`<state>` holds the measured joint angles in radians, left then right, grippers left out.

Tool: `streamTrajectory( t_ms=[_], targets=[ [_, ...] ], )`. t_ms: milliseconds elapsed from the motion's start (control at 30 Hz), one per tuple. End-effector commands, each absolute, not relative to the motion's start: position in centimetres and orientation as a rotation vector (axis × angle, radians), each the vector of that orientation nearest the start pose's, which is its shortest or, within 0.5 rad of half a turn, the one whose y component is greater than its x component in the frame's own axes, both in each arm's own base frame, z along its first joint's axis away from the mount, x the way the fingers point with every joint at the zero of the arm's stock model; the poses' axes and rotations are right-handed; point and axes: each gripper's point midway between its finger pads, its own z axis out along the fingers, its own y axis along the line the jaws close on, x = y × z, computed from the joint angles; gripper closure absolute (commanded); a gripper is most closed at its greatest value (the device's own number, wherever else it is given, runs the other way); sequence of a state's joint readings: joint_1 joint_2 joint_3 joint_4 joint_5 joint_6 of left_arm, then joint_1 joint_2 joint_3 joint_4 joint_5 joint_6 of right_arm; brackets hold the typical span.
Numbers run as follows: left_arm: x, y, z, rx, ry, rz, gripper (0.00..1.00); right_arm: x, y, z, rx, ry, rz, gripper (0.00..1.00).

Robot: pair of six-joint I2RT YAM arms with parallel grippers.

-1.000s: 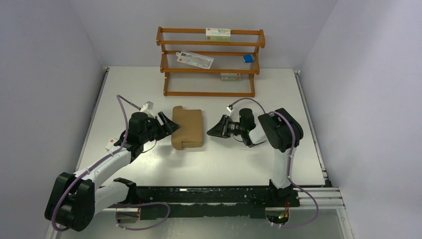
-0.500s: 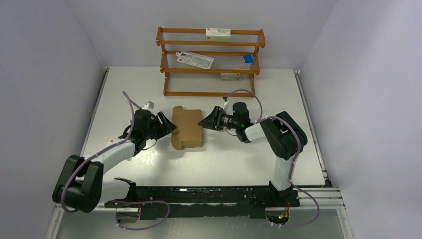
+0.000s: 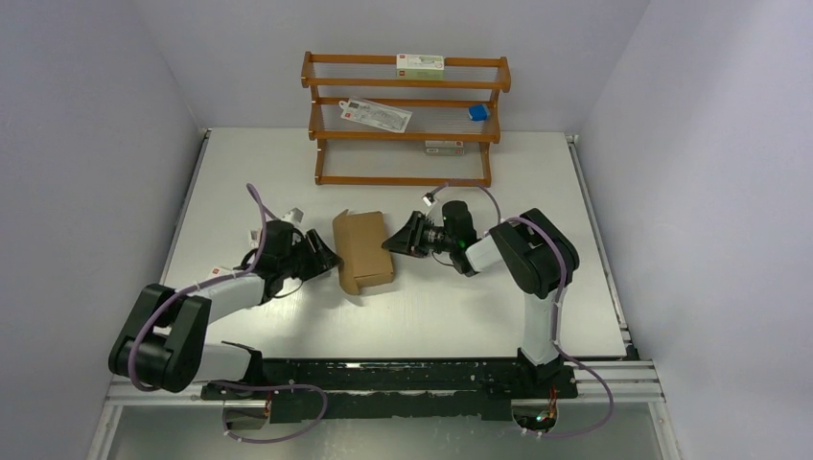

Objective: Fold the paper box

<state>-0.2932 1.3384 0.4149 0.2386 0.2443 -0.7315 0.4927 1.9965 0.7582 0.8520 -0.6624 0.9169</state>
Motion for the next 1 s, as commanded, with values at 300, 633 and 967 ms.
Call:
streamTrajectory(
  t_ms=[300, 633, 967],
  targets=[
    [25.9, -15.8, 9.2, -0.344, 2.155, -0.945, 0.31, 30.1, 31.0, 2.6, -0.104, 2.266, 1.546, 0.79],
    [25.5, -12.7, 9.0, -0.567, 2.062, -0.825, 0.33, 30.2, 30.7, 1.7, -0.175, 2.307, 1.473, 0.80],
    [26.8, -15.8, 6.3, -0.440, 2.197, -0.927, 0.46, 30.6, 30.8, 2.0, -0.197, 2.302, 1.458, 0.80]
  ],
)
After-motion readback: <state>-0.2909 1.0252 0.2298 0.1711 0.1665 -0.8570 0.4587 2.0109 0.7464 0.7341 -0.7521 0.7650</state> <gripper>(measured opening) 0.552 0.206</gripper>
